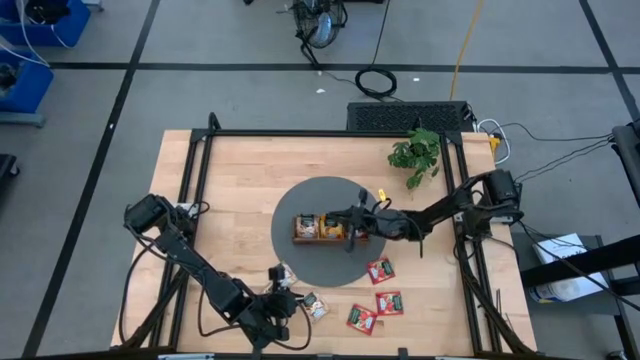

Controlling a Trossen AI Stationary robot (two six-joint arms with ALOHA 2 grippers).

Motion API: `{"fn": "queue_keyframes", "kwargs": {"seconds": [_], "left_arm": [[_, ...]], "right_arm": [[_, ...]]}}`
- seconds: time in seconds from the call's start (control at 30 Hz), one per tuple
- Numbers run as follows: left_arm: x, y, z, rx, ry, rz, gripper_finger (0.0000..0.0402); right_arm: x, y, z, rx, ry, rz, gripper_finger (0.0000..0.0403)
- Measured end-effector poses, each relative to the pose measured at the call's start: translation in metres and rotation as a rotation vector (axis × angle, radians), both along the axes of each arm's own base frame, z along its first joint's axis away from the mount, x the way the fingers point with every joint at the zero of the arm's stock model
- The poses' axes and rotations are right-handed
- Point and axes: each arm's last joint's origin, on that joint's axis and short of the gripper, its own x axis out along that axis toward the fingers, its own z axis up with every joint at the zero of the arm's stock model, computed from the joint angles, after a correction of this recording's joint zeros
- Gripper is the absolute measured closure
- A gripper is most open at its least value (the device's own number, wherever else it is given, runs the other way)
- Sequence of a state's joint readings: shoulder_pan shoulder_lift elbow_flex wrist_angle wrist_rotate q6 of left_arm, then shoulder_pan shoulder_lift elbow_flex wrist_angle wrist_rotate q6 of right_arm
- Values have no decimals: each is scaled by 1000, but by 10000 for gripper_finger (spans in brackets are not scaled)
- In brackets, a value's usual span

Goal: Pick & Place Tea
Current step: Put the yellow tea bag into the middle section of the wooden organizer

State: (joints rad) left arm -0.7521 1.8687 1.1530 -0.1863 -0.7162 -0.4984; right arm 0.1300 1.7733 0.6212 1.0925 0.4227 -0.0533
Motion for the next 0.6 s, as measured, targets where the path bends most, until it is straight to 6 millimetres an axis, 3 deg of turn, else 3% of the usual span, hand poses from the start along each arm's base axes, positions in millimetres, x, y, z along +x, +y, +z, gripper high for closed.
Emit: {"fn": "queue_keyframes", "kwargs": {"seconds": [0.1,0.23,0.6], "left_arm": [[0,0,0,14,4,-7,360],[0,0,0,25,7,-17,360],[0,0,0,26,7,-17,360]], "right_arm": [[7,-6,4,43,1,-9,391],[13,-10,-3,58,138,-23,401],[6,-4,-18,36,293,-118,402]]}}
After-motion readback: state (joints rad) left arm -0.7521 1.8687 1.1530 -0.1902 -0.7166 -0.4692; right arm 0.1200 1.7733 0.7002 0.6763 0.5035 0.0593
